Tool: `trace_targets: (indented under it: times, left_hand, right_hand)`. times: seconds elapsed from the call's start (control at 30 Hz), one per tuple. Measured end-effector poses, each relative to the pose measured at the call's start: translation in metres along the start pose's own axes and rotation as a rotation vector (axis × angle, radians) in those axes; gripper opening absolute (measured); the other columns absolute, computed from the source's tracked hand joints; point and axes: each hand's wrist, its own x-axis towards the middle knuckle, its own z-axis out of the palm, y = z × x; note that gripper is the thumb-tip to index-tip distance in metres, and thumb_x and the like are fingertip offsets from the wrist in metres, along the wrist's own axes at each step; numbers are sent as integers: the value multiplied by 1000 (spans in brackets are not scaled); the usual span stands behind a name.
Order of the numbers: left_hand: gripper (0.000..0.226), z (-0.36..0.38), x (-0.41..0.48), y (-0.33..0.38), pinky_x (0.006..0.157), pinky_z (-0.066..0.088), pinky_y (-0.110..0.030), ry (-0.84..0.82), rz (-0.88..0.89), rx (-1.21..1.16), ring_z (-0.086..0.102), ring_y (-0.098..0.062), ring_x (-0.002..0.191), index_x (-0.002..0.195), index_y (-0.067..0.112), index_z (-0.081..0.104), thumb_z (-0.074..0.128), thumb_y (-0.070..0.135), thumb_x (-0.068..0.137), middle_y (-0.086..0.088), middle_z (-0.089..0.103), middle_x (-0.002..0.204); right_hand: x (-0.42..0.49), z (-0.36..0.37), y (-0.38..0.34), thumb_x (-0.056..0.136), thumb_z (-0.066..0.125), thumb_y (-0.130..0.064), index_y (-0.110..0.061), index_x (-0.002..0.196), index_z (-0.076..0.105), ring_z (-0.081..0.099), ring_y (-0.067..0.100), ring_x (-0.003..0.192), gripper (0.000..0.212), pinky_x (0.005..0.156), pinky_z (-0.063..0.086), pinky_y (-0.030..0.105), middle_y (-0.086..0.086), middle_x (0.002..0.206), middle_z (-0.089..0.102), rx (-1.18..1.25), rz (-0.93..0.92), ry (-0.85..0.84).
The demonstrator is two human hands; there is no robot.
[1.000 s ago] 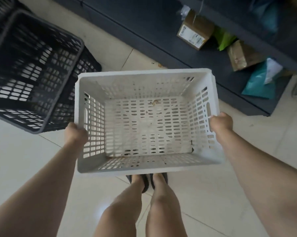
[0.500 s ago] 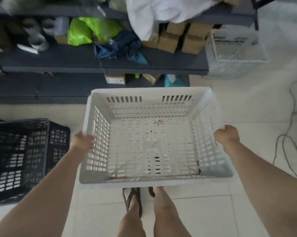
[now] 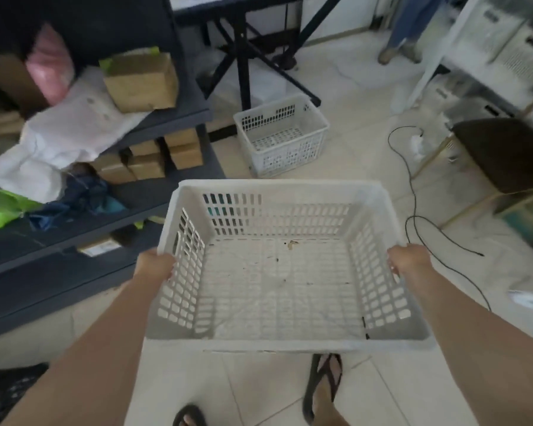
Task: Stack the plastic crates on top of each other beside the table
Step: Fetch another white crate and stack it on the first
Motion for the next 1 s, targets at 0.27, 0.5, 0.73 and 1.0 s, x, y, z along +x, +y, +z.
trace_targets:
  times: [0.27,0.5,0.73,1.0]
  left_hand:
    - [30,136,-17,140,37,40,-16,-102,64,-42,40,-23,49,59,0,45,45,-2,90,-14,43,54]
    - [29,200,44,250,49,39,-22,-103,83,-58,43,-22,52,60,1,45,44,-1,89,-15,45,56]
    - [24,236,137,365,52,38,-29,-15,46,-14,43,-23,47,61,3,47,45,-1,85,-12,47,52]
    - [22,252,231,470,50,39,-27,58,-10,-12,44,-22,52,66,2,50,46,-3,87,-13,49,59]
  right_hand:
    - [119,-137,-43,85,51,-17,1,104,63,61,33,78,29,69,45,33,17,86,64,61,-21,126]
    - [232,-155,-140,86,50,-15,4,112,61,54,31,81,34,71,39,31,17,92,59,25,-38,165]
    - [349,-121,-266,90,52,-17,-2,104,55,53,25,84,21,73,39,30,14,98,55,79,-97,98]
    - [448,-83,-427,89,52,-13,-6,77,59,54,25,60,16,59,41,28,7,64,55,62,-166,-20]
